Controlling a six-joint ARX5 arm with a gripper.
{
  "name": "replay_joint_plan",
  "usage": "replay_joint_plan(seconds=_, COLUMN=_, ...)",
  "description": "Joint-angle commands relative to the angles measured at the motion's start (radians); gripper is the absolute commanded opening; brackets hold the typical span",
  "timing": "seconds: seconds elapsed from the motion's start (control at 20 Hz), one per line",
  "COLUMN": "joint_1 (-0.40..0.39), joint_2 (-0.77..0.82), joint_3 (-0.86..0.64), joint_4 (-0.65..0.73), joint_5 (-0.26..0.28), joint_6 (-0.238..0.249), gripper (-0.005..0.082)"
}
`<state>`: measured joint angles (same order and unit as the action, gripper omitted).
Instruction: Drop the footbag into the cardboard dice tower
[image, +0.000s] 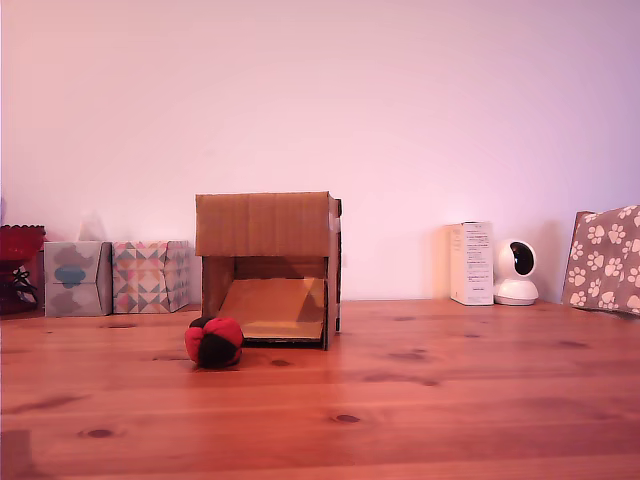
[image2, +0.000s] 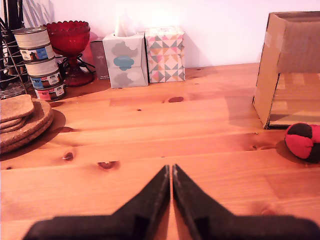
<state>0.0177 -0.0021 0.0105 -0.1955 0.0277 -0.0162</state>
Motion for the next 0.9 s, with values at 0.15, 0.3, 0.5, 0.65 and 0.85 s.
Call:
replay_joint_plan(seconds=0.15, joint_1=0.001, joint_2=0.002, joint_3=-0.016, joint_4=-0.014, joint_5=0.018, joint_6=-0.013, gripper=-0.0021)
replay_joint_plan(seconds=0.3, joint_1=0.001, joint_2=0.002, joint_3=-0.016, joint_4=-0.013, joint_5=0.021, joint_6=-0.014, gripper=-0.0021)
replay_joint_plan(seconds=0.5, joint_1=-0.001, joint_2=0.002, joint_3=-0.004, joint_4=0.082, joint_5=0.105, joint_6=-0.076, gripper=-0.0021)
replay_joint_plan(seconds=0.65, joint_1=-0.002, joint_2=0.002, joint_3=0.05, joint_4=0.12, joint_5=0.196, joint_6=-0.151, gripper=-0.0021)
replay_joint_plan(seconds=0.85, joint_1=-0.018, joint_2=0.037, joint_3=0.14, joint_4=0.116, joint_5=0.285, joint_6=-0.171, gripper=-0.0021)
